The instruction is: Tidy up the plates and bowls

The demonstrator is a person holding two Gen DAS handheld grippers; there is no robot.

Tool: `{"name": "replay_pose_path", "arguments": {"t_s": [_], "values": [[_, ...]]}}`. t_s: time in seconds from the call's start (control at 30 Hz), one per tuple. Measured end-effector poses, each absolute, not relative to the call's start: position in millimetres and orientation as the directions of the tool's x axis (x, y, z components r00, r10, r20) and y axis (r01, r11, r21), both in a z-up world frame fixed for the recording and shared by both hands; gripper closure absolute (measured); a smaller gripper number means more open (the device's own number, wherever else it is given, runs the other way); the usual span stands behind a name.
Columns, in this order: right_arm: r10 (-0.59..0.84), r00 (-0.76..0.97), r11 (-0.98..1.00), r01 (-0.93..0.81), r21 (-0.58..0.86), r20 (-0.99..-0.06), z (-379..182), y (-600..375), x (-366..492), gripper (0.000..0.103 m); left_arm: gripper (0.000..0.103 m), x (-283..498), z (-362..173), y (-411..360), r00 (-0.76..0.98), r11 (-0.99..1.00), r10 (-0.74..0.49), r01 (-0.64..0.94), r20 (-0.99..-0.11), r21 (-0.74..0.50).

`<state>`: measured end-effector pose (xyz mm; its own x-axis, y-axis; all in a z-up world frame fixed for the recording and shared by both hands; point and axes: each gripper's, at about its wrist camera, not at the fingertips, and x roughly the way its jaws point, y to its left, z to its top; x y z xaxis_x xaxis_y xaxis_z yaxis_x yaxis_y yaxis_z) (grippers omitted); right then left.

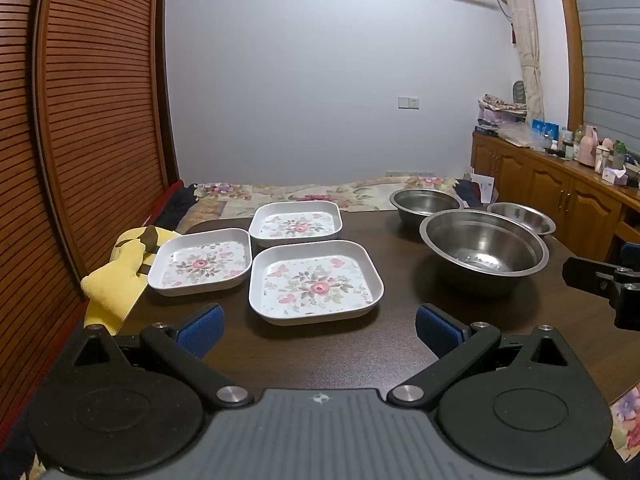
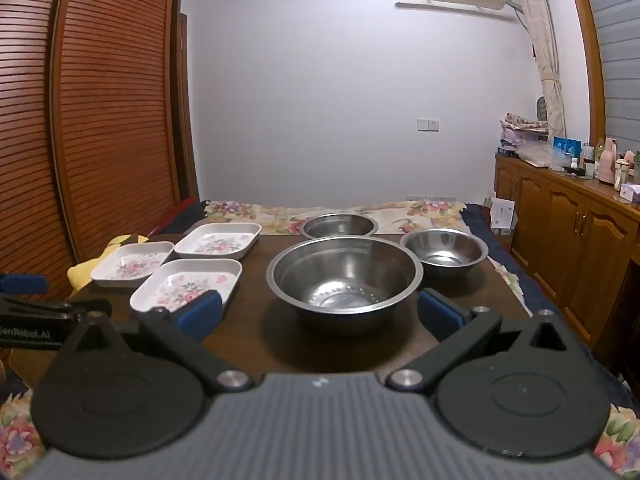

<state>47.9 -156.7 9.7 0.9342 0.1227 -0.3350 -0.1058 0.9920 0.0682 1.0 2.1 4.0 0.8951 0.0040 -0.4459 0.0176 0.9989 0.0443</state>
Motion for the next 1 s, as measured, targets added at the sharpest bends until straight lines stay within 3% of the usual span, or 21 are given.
{"name": "replay_pose_path", "arguments": {"t_s": [1.0], "values": [[0.121, 0.934, 0.992, -0.105, 0.065, -0.337, 8.4, -156.3, 48.3, 0.0, 0.0, -2.3, 6.3, 1.1, 0.898, 0.999, 0.002, 0.021, -0.44, 0.048]]}}
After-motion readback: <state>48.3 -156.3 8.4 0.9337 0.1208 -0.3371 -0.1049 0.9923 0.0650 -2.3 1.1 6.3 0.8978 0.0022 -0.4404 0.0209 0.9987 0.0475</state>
